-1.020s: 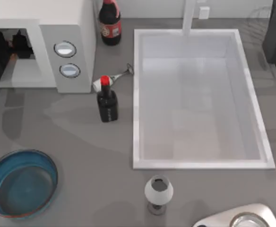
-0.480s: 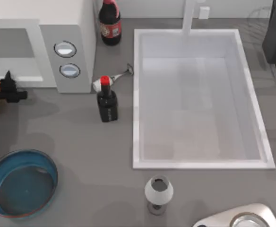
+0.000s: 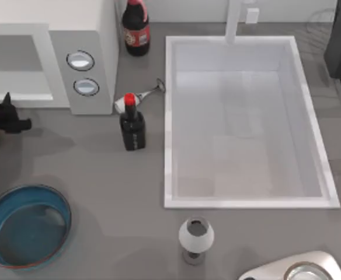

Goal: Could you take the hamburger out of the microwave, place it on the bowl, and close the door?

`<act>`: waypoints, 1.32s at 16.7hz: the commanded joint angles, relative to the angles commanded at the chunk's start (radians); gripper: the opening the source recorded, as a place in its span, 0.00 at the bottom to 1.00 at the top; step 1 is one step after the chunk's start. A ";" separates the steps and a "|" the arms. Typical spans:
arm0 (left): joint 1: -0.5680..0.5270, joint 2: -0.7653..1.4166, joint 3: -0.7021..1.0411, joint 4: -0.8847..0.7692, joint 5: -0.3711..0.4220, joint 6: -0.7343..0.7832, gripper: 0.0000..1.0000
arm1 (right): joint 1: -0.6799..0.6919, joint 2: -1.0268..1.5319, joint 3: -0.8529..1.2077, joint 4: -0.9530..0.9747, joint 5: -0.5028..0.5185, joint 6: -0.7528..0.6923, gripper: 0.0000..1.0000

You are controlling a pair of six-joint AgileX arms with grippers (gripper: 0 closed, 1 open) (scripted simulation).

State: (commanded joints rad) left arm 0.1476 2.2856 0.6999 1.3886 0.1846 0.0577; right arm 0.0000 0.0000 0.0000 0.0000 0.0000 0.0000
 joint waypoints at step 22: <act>-0.019 -0.422 0.036 -0.488 -0.024 -0.054 0.00 | 0.000 0.000 0.000 0.000 0.000 0.000 1.00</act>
State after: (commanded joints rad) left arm 0.1282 1.8636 0.7359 0.9008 0.1604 0.0040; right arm 0.0000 0.0000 0.0000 0.0000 0.0000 0.0000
